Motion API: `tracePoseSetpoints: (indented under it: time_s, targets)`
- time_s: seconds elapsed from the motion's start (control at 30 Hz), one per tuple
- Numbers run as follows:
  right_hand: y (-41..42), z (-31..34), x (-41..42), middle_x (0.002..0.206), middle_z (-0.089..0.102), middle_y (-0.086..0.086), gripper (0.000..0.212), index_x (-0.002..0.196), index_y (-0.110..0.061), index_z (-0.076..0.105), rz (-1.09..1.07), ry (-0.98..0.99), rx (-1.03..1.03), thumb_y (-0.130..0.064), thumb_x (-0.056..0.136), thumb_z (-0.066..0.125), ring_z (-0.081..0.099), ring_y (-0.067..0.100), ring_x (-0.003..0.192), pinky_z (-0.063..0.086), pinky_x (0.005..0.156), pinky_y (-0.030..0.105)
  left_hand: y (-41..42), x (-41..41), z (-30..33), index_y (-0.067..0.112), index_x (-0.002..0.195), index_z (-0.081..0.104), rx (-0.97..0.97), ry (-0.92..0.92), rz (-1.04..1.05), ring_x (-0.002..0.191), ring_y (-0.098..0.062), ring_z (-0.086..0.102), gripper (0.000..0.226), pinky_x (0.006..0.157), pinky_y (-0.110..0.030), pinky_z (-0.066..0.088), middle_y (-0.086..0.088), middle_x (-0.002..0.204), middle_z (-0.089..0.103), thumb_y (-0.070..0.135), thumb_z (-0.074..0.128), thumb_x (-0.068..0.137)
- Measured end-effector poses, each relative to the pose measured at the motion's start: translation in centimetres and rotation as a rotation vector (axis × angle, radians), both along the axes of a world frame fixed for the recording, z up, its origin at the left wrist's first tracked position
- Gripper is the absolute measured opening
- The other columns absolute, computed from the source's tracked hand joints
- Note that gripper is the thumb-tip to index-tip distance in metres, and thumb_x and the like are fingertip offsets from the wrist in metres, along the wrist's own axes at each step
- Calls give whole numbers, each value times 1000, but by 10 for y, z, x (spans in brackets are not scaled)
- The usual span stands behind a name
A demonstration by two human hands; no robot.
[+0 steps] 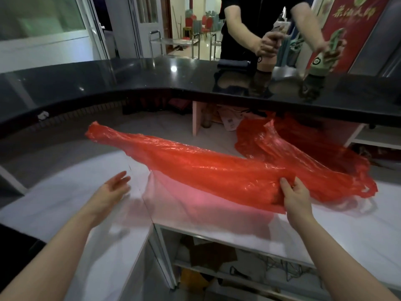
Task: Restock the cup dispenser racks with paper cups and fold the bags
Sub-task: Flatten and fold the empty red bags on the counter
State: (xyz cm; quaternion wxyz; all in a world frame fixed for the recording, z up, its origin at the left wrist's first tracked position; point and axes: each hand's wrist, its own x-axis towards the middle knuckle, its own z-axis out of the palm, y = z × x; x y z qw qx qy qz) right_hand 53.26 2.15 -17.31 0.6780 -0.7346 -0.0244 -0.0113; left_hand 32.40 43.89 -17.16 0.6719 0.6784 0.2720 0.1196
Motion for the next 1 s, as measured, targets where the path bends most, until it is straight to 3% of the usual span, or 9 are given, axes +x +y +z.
tracePoseSetpoints:
  time_s: [0.13, 0.23, 0.4, 0.53, 0.63, 0.67, 0.73, 0.9, 1.0]
  targets:
    - [-2, 6, 4, 58, 54, -1, 26, 76, -34, 61, 12, 17, -12, -23, 97, 51, 51, 14, 44, 47, 42, 30, -19, 25, 7, 25, 145, 32, 249, 142, -110, 122, -12, 39, 77, 98, -25, 31, 12, 140, 35, 8, 73, 81]
    - [-7, 10, 8, 62, 63, -13, 23, 83, -37, 65, 17, 12, -17, -23, 97, 53, 57, 3, 50, 48, 44, 22, -26, 55, 17, 26, 115, 52, 300, 133, -134, 114, -18, 48, 42, 92, -28, 37, 5, 123, 54, 15, 74, 81]
    - [-18, 6, 26, 78, 73, -9, 12, 98, -18, 64, 2, 95, -32, -22, 96, 53, 69, 12, 71, 49, 53, 15, -40, 83, 26, 13, 101, 65, 258, 20, -132, 96, -19, 63, 21, 83, -28, 46, -5, 99, 69, 8, 71, 82]
    - [-25, -3, 40, 80, 63, 7, 43, 91, -8, 60, -114, 307, 17, -49, 96, 46, 61, 24, 70, 51, 53, 21, -42, 92, 12, 12, 101, 65, 382, 24, -111, 81, -3, 66, 16, 70, -12, 48, 6, 89, 70, 12, 68, 85]
    - [-34, -22, 32, 85, 68, 10, 63, 90, -11, 64, -31, 377, -90, -67, 89, 34, 63, 26, 79, 51, 80, 39, -40, 93, -8, 9, 105, 63, 439, 45, -6, 84, -9, 64, 23, 73, -18, 48, 0, 94, 69, 14, 70, 84]
    - [-37, -27, 26, 89, 69, 8, 65, 89, -14, 63, 37, 331, -163, -72, 84, 34, 63, 23, 85, 50, 86, 37, -40, 91, -15, 11, 106, 63, 422, 47, 19, 85, -7, 63, 24, 73, -20, 47, 1, 95, 69, 15, 71, 84]
    - [-39, -32, 16, 67, 68, -4, 65, 73, -15, 62, 149, 224, -280, -79, 73, 48, 61, 8, 65, 47, 64, 14, -40, 87, -29, 17, 104, 65, 376, 68, 44, 85, -6, 64, 22, 72, -21, 48, 5, 94, 69, 20, 71, 83]
    - [-30, -40, 18, 65, 71, -13, 10, 81, -18, 69, 280, 143, -458, -25, 88, 65, 64, 2, 57, 43, 48, 9, -40, 82, -49, 22, 93, 67, 212, 60, 63, 77, -5, 69, 11, 69, -25, 54, 11, 82, 73, 30, 66, 86]
    - [-20, -39, 27, 51, 62, -7, 25, 64, -15, 63, 175, 91, -564, -27, 85, 69, 55, 5, 45, 41, 44, 22, -39, 82, -45, 21, 101, 66, 99, 54, -5, 83, -8, 71, 27, 67, -20, 54, 6, 91, 74, 36, 68, 79]
